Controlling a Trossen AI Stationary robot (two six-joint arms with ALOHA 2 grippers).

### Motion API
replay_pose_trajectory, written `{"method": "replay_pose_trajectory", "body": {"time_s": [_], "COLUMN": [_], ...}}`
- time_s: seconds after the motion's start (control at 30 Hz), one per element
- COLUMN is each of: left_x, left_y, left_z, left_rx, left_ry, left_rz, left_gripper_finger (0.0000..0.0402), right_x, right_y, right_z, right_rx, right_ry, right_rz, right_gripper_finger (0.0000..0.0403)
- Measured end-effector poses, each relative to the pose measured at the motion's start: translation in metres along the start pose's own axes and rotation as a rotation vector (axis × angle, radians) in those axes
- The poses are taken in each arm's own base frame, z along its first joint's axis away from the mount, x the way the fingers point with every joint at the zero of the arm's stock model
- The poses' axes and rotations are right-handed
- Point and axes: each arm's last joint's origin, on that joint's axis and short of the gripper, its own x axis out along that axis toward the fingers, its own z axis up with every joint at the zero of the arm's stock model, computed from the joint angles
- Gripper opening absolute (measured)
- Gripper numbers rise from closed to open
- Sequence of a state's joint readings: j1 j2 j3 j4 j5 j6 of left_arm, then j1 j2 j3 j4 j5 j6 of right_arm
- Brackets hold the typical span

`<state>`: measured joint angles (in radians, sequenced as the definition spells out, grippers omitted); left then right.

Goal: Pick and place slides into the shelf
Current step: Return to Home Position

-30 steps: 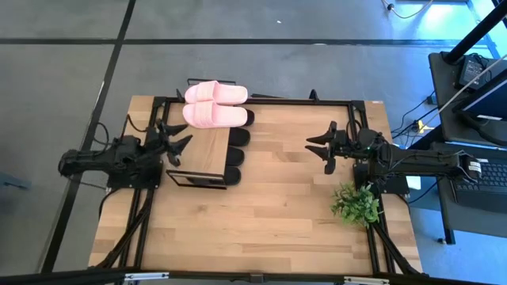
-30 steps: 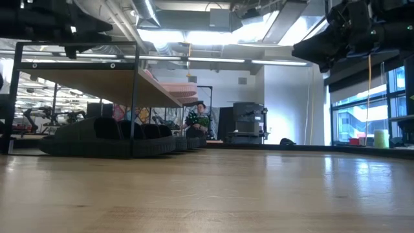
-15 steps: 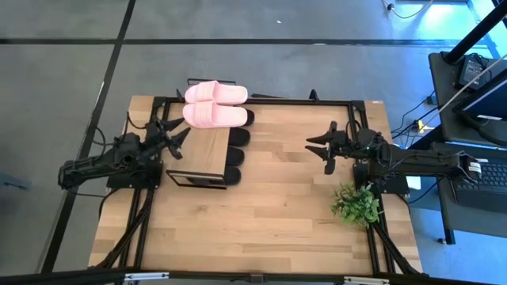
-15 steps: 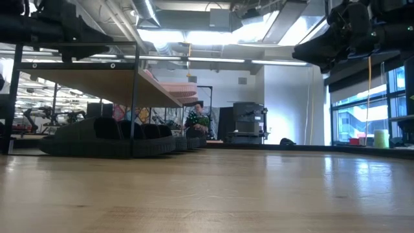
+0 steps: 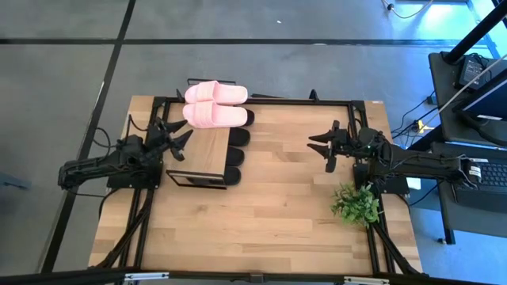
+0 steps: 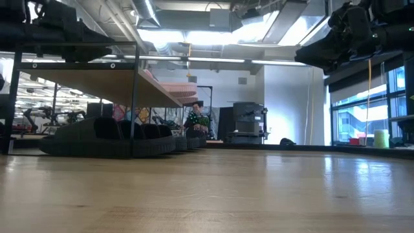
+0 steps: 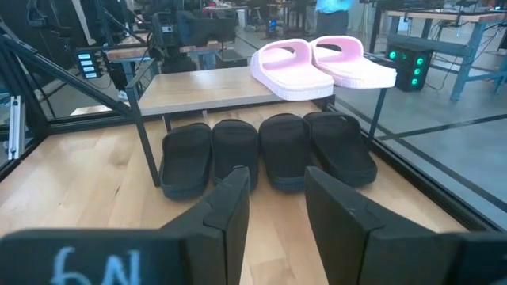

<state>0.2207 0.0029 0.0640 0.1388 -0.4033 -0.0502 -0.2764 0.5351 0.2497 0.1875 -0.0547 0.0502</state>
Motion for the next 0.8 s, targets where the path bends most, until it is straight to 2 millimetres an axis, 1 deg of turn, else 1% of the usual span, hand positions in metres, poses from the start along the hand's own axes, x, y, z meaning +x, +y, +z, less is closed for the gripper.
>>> {"method": "replay_pose_trajectory", "body": {"time_s": [0.27, 0.4, 0.53, 0.67, 0.8], "left_x": [0.0, 0.0, 0.0, 0.0, 0.0], "left_y": [0.001, 0.002, 0.002, 0.002, 0.002], "left_z": [-0.002, -0.003, -0.003, -0.003, -0.003], "left_rx": [0.011, 0.016, 0.053, 0.067, 0.067], "left_ry": [0.004, 0.01, 0.011, 0.012, 0.013], "left_rz": [0.044, 0.055, 0.061, 0.061, 0.061], "left_gripper_finger": [0.0217, 0.0217, 0.0217, 0.0217, 0.0217], "right_x": [-0.002, -0.011, -0.022, -0.028, -0.033], "right_y": [-0.001, -0.003, -0.005, -0.007, -0.01], "right_z": [-0.001, 0.004, 0.004, -0.005, -0.022], "right_rx": [0.001, -0.001, 0.0, -0.002, 0.015], "right_ry": [0.009, -0.034, -0.041, -0.066, -0.094], "right_rz": [-0.006, -0.027, -0.049, -0.067, -0.097], "right_gripper_finger": [0.0125, 0.0125, 0.0125, 0.0125, 0.0125]}}
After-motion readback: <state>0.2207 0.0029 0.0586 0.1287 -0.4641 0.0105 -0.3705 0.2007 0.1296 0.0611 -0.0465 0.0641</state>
